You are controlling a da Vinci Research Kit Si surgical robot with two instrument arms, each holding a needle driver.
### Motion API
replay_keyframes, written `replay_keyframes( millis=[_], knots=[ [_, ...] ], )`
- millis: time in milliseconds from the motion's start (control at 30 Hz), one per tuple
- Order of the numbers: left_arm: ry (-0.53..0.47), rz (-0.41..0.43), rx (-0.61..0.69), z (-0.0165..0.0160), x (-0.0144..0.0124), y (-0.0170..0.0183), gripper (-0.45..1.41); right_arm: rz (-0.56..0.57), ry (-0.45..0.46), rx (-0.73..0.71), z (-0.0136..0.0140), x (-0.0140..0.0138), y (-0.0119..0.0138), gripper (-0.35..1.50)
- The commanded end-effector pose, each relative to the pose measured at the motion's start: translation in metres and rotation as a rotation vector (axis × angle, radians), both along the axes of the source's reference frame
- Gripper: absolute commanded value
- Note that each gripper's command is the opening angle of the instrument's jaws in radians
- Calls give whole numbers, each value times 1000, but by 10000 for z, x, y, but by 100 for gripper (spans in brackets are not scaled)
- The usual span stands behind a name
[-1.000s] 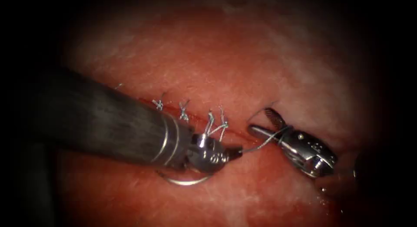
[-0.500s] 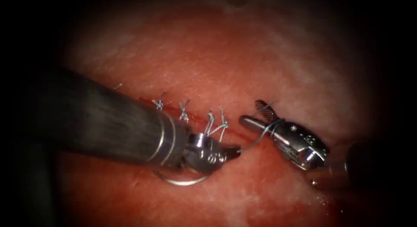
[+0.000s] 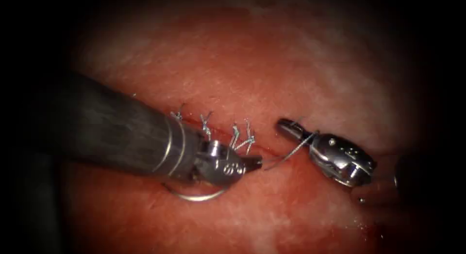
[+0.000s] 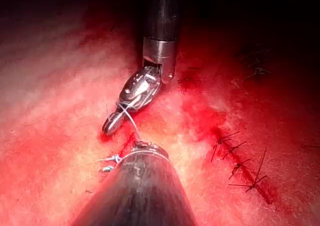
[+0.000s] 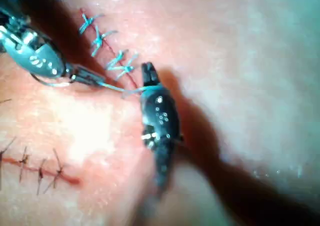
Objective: Wound Closure
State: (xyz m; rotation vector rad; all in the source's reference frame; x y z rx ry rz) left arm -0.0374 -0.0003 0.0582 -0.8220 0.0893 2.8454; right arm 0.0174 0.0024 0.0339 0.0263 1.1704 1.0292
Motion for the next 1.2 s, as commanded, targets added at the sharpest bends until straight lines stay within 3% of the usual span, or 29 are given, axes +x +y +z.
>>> replay_keyframes(
  millis=[33, 333, 467, 600, 1067, 1200],
  knots=[
    [0, -5, 10, 3, -2, -8, -45, -3, -8, -5, 3, 6, -15, -35],
    [13, -78, 10, -8, 15, 51, -45, -4, -73, -49, -5, 10, -29, -35],
    [13, -127, 9, -15, 17, 102, -45, 0, -176, -53, -13, 26, -41, -35],
    [13, -158, 15, -12, 14, 134, -45, -7, -220, -50, -18, 41, -48, -35],
    [51, -186, -27, 62, 4, 197, -45, -2, -237, -56, -34, 54, -74, -35],
    [47, -194, -35, 80, 7, 221, -45, -18, -231, -54, -43, 56, -94, -35]
  ],
)
